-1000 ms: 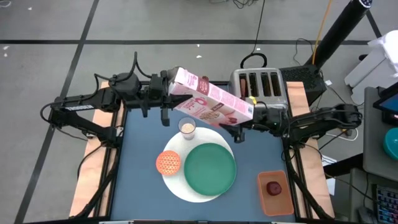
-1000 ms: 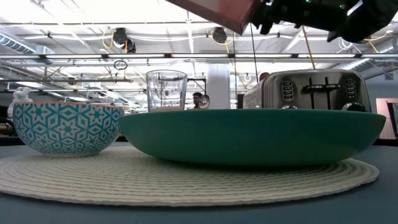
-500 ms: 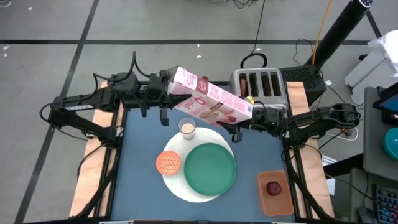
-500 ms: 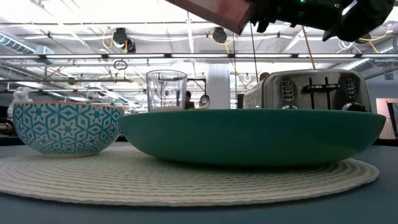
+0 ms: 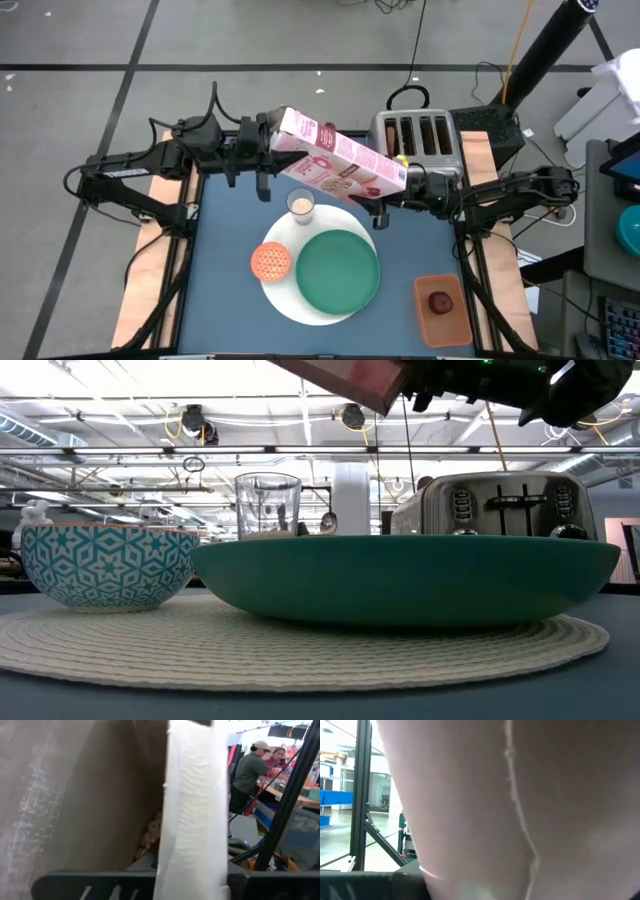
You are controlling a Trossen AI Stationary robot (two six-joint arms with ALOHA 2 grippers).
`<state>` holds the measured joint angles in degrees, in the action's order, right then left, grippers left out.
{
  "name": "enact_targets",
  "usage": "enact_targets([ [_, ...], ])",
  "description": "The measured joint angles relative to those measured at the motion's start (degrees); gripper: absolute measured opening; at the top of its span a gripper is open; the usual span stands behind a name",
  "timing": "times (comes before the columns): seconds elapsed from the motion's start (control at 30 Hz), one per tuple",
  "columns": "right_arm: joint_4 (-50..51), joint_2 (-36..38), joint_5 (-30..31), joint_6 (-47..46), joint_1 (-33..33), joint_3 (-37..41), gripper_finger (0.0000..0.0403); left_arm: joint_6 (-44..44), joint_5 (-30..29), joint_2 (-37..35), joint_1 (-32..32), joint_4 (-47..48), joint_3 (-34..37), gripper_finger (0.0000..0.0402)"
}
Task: Arrange a breakfast setting
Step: Pour the cereal from the cereal box into the orange bowl
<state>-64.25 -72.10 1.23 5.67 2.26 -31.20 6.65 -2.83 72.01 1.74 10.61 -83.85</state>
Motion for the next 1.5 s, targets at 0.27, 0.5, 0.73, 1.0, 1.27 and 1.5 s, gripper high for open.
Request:
enact_targets([
  [0.27, 0.24, -0.01, -0.02, 0.01, 0.01, 0.01, 0.0219, 1.10, -0.02, -0.07, 0.00, 2.80, -0.04, 0.0118],
  [0.5, 0.29, -0.02, -0.10, 0.00, 0.00, 0.00, 0.0219, 1.17, 0.02, -1.82, -0.02, 6.72, -0.04, 0.0170],
  [0.73, -0.07, 0.04, -0.33, 0.00, 0.00, -0.02, 0.0219, 3.00, 0.00, -5.22, -0.01, 11.44, 0.02, 0.0172],
  [1.0, 0.60, 0.34, -0.31, -0.06, 0.00, -0.04, 0.0219, 2.41, -0.02, -9.58, -0.02, 17.60, 0.04, 0.0173],
  [1.27, 2.86, 0.35, -3.12, -1.98, -0.11, -0.04, 0.0220, 1.59, -0.03, -16.01, -0.02, 27.26, 0.04, 0.0173],
  [1.5, 4.79, 0.37, -4.54, -5.06, -0.09, -0.04, 0.0220, 0.18, -0.32, -26.61, -0.02, 26.37, 12.47, 0.0173],
])
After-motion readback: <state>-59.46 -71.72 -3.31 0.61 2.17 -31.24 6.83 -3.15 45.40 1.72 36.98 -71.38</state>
